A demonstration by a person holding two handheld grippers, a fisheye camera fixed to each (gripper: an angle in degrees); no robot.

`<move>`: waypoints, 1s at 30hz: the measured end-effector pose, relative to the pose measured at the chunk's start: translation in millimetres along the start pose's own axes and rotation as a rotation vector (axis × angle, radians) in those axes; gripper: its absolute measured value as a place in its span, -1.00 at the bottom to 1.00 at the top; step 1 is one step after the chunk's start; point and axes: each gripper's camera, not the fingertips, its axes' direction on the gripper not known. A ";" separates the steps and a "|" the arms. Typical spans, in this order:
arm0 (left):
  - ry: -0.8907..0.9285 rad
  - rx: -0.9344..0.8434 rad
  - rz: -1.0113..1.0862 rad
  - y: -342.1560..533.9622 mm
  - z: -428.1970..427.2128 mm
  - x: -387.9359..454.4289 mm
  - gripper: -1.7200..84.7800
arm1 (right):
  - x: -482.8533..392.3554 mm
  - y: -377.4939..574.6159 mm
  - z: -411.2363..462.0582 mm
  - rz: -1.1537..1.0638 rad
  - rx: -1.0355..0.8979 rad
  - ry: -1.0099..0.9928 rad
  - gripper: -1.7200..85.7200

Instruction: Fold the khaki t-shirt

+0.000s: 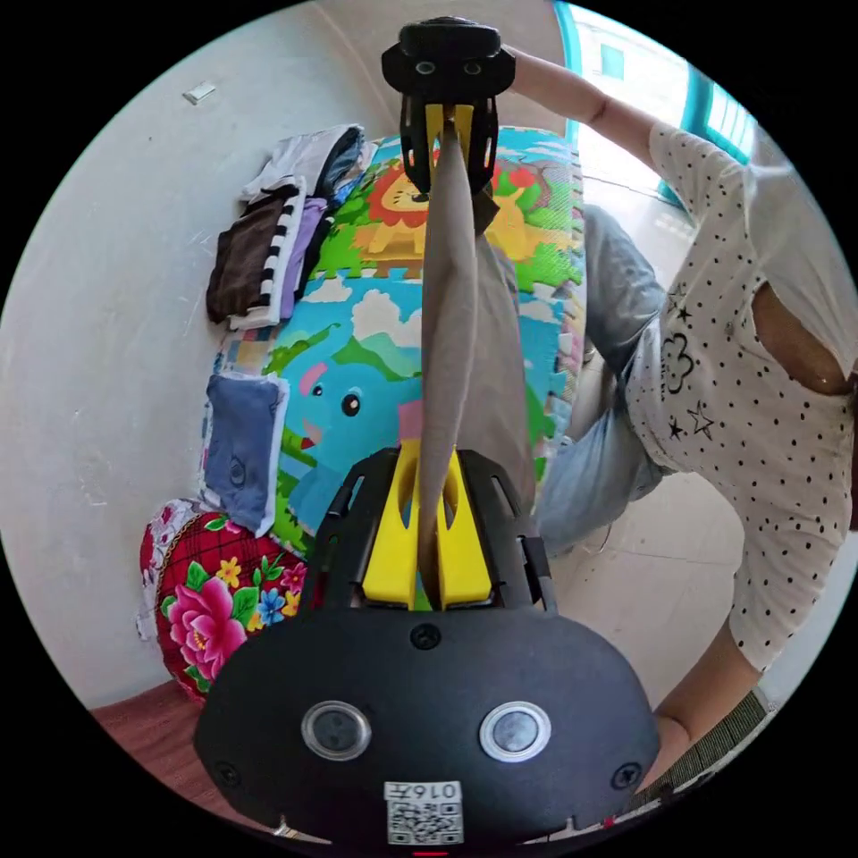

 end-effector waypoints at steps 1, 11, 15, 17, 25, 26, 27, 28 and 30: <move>-0.035 -0.019 -0.011 1.4 3.3 -16.1 -0.98 | 37.0 -17.4 4.0 0.038 -0.021 0.024 -0.94; -0.776 -0.126 -0.053 42.5 98.3 -230.8 -0.98 | 283.4 -156.0 66.7 0.396 -0.069 0.918 -0.93; -0.754 -0.113 -0.103 62.9 215.6 -263.1 -0.98 | 320.2 -215.6 169.2 0.347 -0.192 1.034 -0.93; -0.717 -0.166 -0.080 66.0 263.6 -259.0 -0.98 | 324.8 -245.8 243.6 0.276 -0.292 0.974 -0.93; -0.688 -0.066 -0.104 100.9 293.1 -260.2 -0.98 | 332.0 -249.8 277.5 0.301 -0.265 0.933 -0.93; -0.676 -0.049 -0.126 108.0 288.3 -265.7 -0.98 | 335.7 -247.1 270.7 0.302 -0.246 0.892 -0.93; -0.651 -0.057 -0.128 112.8 288.1 -269.1 -0.98 | 337.0 -246.0 268.9 0.295 -0.239 0.876 -0.93; -0.646 -0.067 -0.124 114.4 289.7 -269.8 -0.98 | 339.2 -244.0 268.1 0.278 -0.241 0.870 -0.92; -0.643 -0.131 -0.122 119.7 301.0 -269.9 -0.98 | 342.7 -240.2 273.3 0.251 -0.283 0.882 -0.92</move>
